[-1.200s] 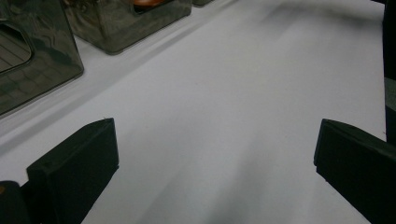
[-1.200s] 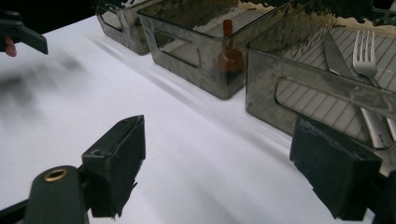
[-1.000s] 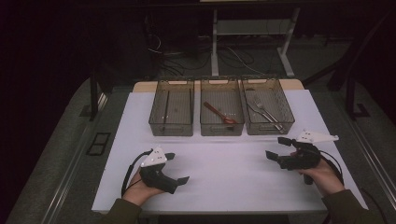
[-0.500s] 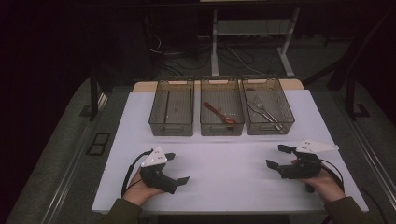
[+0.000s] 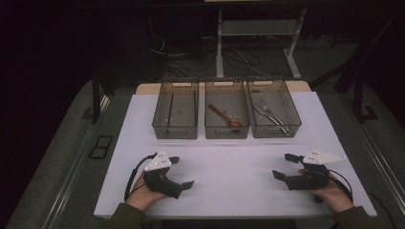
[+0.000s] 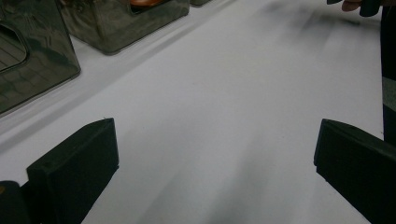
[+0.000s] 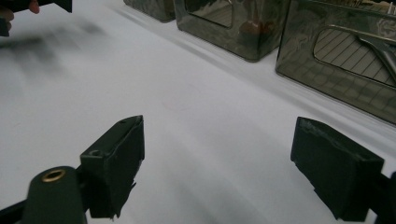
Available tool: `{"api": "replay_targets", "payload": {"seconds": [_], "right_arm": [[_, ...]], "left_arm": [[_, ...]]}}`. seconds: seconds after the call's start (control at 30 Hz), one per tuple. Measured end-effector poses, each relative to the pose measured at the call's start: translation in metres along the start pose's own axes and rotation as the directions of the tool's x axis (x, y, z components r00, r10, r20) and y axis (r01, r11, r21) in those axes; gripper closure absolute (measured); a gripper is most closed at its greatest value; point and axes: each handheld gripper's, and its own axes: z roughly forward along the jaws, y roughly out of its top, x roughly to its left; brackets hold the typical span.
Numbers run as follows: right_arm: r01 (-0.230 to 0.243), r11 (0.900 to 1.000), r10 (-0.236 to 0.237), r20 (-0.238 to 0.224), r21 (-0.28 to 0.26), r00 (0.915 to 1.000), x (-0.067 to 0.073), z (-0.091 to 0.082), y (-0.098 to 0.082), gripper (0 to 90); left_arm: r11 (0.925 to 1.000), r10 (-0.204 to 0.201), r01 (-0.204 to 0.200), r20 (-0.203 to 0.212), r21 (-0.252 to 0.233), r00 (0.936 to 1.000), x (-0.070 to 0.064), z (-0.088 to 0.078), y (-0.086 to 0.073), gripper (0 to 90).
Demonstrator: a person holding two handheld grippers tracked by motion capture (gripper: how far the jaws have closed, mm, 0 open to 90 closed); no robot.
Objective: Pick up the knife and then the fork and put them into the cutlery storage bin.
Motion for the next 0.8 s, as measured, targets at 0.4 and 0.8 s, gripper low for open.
{"api": "replay_targets", "payload": {"seconds": [0.4, 0.8], "right_arm": [[-0.006, 1.000, 0.006, 0.001, -0.002, 1.0000, 0.0002, 0.0008, -0.0044, 16.7], [0.010, 1.000, -0.010, -0.009, -0.003, 0.9999, 0.0030, 0.0008, -0.0031, 16.7]], "left_arm": [[1.0000, -0.001, 0.001, 0.001, 0.002, 1.0000, 0.0002, 0.0000, -0.0003, 0.0], [1.0000, 0.003, -0.003, -0.003, 0.008, 1.0000, -0.0011, 0.0002, -0.0003, 0.0]]}}
